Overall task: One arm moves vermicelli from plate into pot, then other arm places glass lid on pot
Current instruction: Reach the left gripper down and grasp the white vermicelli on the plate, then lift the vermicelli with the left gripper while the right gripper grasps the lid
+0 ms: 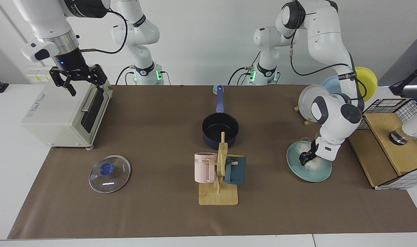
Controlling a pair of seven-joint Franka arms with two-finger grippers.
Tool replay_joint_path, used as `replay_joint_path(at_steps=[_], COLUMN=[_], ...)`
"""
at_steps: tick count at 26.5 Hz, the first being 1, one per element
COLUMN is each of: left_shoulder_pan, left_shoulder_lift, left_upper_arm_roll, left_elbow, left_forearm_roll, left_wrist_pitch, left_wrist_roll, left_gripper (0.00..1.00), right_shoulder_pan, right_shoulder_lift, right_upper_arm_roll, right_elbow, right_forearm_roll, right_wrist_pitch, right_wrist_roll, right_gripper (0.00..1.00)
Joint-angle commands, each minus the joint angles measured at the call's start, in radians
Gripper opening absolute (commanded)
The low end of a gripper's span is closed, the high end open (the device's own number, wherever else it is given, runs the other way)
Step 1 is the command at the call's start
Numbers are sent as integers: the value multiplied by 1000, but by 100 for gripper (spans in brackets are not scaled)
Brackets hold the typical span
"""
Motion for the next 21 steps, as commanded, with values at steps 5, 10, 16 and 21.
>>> replay_joint_path(at_steps=[5, 10, 16, 21], left_shoulder_pan=[-10, -10, -21, -32], left_shoulder_lift=[-71, -197, -281, -314], left_upper_arm_roll=[-28, -94, -226, -370], left_elbow=[108, 103, 95, 48], left_forearm_roll=[-10, -11, -10, 1], left_wrist_pitch=[-209, -295, -383, -381], left_wrist_roll=[-21, -119, -303, -458], left_gripper=[0, 0, 0, 0], right_shoulder_pan=[-23, -28, -16, -23], right_shoulder_lift=[227, 293, 385, 463], right_upper_arm_roll=[4, 4, 7, 9], right_elbow=[109, 97, 53, -19], right_forearm_roll=[3, 5, 9, 9], right_wrist_pitch=[51, 164, 296, 454], right_wrist_roll=[-4, -3, -3, -4], right_gripper=[100, 100, 100, 100])
